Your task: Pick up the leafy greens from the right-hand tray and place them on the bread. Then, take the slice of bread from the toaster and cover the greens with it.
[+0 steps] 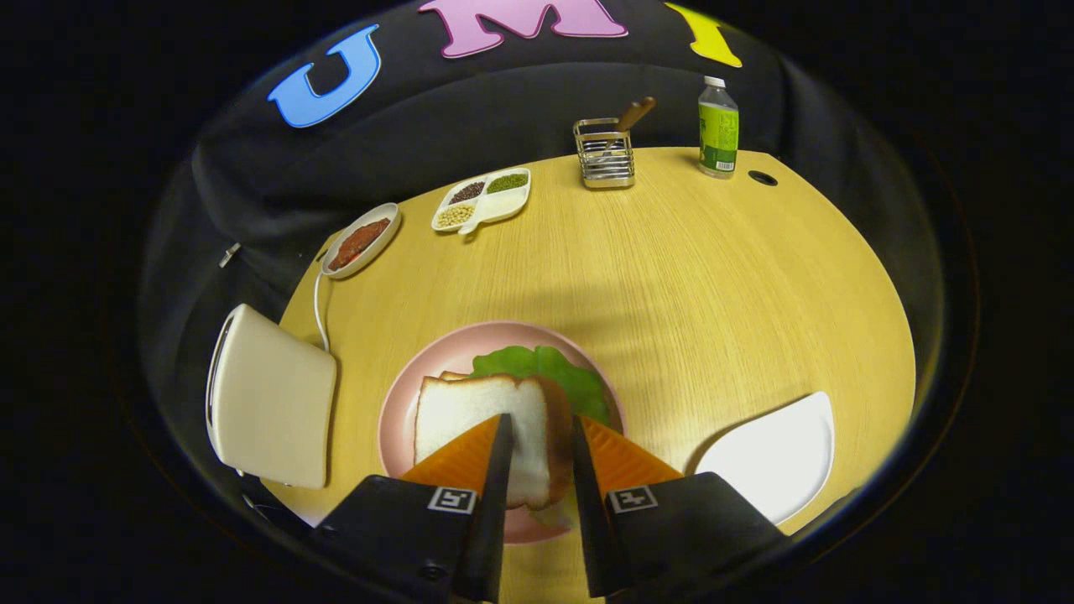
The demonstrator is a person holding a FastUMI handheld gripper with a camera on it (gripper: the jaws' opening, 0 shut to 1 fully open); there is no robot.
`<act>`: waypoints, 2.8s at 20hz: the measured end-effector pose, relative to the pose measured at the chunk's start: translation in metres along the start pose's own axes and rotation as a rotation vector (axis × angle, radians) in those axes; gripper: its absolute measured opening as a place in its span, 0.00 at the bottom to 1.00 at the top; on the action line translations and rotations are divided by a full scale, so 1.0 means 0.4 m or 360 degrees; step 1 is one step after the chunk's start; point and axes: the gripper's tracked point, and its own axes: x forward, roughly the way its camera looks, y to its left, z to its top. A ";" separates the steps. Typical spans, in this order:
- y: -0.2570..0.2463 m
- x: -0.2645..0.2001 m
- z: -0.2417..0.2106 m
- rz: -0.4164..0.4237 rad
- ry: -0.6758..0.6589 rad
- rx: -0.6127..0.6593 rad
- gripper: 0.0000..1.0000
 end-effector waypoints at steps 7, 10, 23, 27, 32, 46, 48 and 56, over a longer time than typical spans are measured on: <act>-0.016 0.016 0.010 -0.0035 -0.0024 -0.0146 0.70; -0.021 -0.007 0.002 -0.0046 -0.0041 -0.0194 0.79; 0.028 -0.180 0.096 0.0091 -0.0336 -0.0349 1.00; 0.103 -0.326 0.186 0.0241 -0.0563 -0.0488 0.99; 0.147 -0.523 0.273 0.0329 -0.0834 -0.0600 0.99; 0.124 -0.718 0.227 0.0550 -0.1018 -0.0913 0.98; 0.117 -0.711 0.216 0.0584 -0.1001 -0.0941 0.97; 0.089 -0.695 0.191 0.0618 -0.0968 -0.0989 0.97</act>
